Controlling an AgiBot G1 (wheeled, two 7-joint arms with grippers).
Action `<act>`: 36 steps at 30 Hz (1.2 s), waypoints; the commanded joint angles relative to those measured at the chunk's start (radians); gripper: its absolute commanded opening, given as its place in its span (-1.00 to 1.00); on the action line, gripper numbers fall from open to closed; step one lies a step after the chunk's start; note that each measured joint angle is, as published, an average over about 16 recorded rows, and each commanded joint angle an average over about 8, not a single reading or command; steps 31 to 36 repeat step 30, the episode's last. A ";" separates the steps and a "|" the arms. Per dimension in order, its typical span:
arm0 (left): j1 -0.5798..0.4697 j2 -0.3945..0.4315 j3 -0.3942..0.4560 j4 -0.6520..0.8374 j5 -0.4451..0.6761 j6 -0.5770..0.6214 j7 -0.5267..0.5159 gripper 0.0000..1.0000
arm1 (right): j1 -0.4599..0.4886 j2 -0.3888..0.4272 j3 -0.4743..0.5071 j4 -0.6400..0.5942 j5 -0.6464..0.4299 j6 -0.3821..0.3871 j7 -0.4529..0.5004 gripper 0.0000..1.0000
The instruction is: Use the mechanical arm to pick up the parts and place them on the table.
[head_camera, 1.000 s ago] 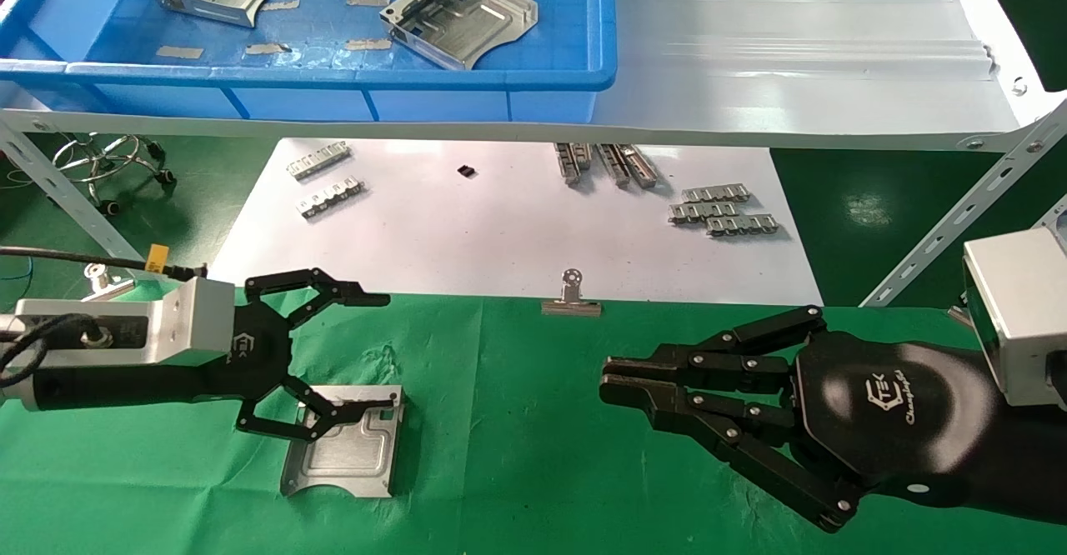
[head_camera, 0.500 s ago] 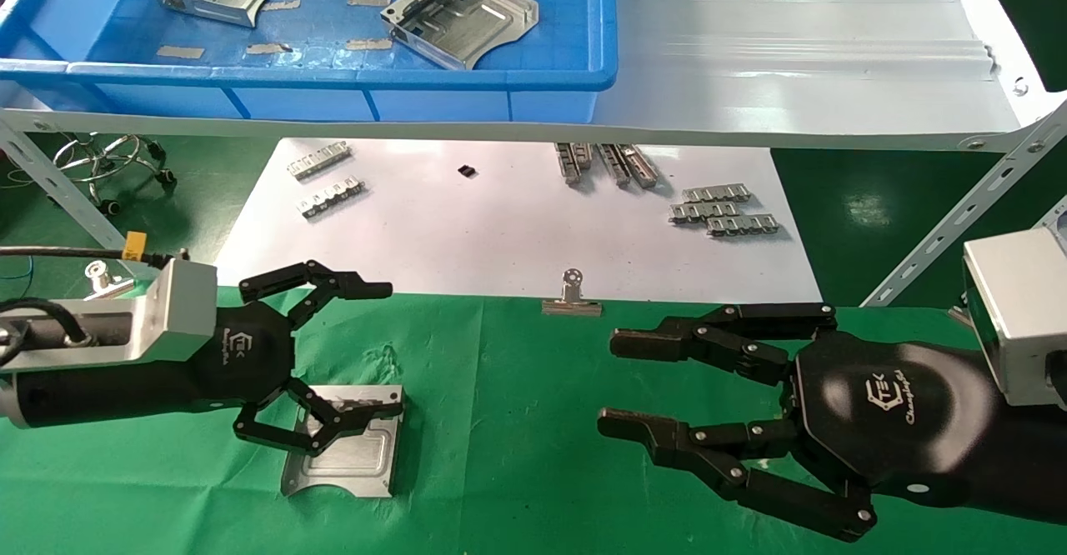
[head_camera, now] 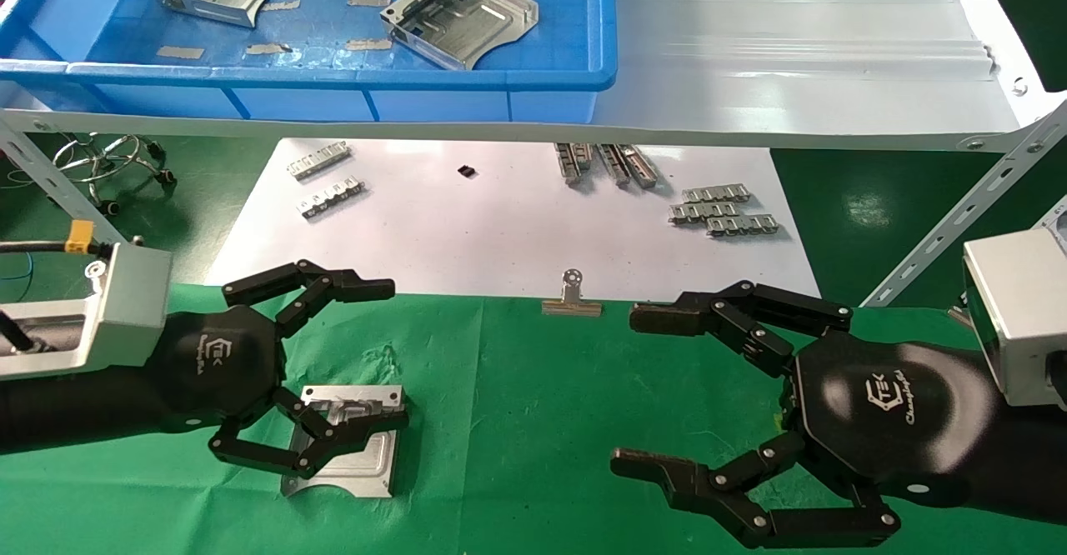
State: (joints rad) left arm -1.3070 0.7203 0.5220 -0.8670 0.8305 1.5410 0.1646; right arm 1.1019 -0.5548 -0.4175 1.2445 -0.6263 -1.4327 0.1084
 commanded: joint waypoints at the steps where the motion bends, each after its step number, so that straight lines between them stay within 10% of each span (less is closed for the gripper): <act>1: 0.020 -0.009 -0.021 -0.036 -0.009 -0.004 -0.030 1.00 | 0.000 0.000 0.000 0.000 0.000 0.000 0.000 1.00; 23: 0.232 -0.109 -0.241 -0.416 -0.100 -0.045 -0.349 1.00 | 0.000 0.000 0.000 0.000 0.000 0.000 0.000 1.00; 36: 0.254 -0.120 -0.266 -0.457 -0.112 -0.050 -0.371 1.00 | 0.000 0.000 0.000 0.000 0.000 0.000 0.000 1.00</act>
